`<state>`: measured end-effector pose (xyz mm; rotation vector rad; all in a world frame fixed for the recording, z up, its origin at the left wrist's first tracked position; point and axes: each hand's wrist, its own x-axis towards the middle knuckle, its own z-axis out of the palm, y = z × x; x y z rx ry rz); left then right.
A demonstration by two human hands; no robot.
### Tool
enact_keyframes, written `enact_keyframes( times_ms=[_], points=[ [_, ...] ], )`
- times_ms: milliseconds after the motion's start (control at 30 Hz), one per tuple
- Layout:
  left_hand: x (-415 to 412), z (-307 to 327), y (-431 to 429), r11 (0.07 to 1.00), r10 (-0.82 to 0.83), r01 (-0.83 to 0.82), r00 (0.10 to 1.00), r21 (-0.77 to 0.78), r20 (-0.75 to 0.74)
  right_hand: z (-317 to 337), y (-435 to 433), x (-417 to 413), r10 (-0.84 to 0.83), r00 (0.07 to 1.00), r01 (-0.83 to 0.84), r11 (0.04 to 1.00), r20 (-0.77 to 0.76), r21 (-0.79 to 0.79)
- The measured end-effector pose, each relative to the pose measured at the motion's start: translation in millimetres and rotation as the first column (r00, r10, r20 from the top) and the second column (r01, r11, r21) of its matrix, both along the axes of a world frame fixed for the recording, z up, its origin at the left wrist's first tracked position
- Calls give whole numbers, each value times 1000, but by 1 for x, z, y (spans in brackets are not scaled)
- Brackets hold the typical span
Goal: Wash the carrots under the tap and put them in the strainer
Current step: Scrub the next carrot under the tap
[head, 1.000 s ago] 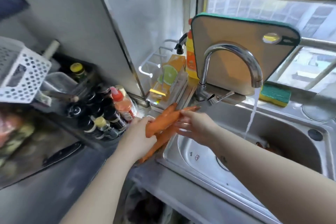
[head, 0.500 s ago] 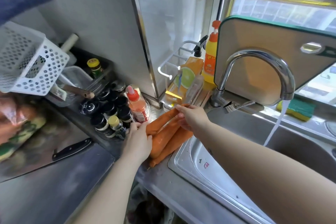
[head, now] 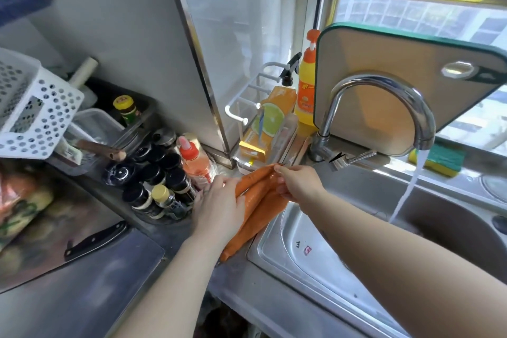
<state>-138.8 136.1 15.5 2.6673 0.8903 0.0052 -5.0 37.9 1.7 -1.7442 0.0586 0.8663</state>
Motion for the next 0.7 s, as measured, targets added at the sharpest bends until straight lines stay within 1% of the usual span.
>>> enact_keyframes(
  times_ms=[67,167,267,333,400,433,500,533,567,700],
  points=[
    [11,6,-11,998,-63,65,996,-16,64,2,-14,3,-16,1000,16,1000,3,0],
    [36,7,-39,974,-192,204,974,-95,119,0,-50,6,-3,1000,4,999,22,-51],
    [64,-7,-77,917,-338,347,938,-195,77,-15,-102,11,14,999,-8,989,38,-150],
    [80,-23,-104,864,-439,425,899,-272,10,-30,-141,14,16,999,-2,965,51,-263],
    [93,-42,-130,814,-519,466,851,-347,-75,-52,-183,18,52,996,-15,904,73,-427],
    [97,-50,-141,797,-544,466,830,-385,-122,-64,-203,20,94,993,-42,854,75,-519],
    [103,-66,-160,773,-570,442,799,-456,-191,-85,-239,19,207,976,-104,711,66,-695],
    [105,-73,-168,764,-574,424,791,-486,-211,-94,-254,19,250,967,-123,645,56,-754],
    [106,-79,-174,756,-576,410,787,-511,-221,-103,-267,18,270,962,-131,600,46,-789],
    [111,-99,-187,736,-583,377,775,-562,-244,-135,-290,21,221,974,-151,503,-43,-851]
  ],
)
